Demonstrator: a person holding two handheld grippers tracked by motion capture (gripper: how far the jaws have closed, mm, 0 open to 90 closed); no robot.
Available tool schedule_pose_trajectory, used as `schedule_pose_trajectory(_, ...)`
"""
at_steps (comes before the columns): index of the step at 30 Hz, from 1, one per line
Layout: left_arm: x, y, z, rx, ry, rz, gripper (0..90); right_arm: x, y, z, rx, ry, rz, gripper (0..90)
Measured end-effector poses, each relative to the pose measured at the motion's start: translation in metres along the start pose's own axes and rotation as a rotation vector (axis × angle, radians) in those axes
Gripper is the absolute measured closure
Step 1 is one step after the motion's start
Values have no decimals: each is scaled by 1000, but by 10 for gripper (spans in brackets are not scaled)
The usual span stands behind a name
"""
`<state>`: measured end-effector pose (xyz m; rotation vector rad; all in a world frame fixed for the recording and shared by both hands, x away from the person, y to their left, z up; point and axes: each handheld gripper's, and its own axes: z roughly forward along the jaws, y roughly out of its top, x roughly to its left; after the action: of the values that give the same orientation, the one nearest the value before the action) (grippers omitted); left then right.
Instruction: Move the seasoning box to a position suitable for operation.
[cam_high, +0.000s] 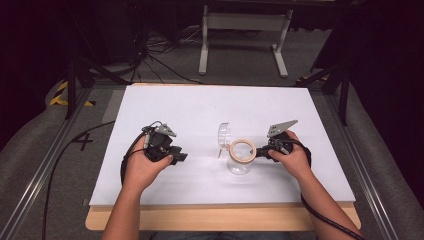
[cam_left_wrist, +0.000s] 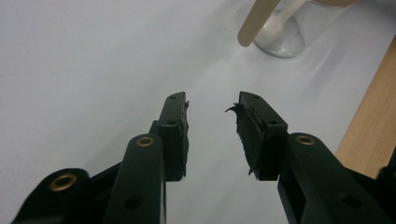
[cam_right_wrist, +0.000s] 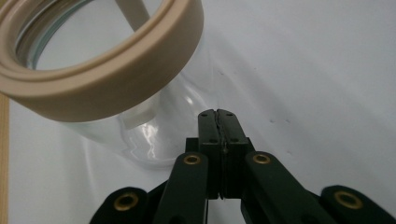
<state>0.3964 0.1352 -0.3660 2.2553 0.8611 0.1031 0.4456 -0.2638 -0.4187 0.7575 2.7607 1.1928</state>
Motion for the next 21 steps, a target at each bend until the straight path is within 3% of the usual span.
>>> schedule_pose_trajectory(12, 4, 11, 6, 10, -21, 25, 642, 22, -1, 1, 36, 28, -46, 900)
schedule_pose_trajectory(21, 7, 13, 11, -4, -14, 11, 737, 43, 3, 7, 73, 72, -96, 900)
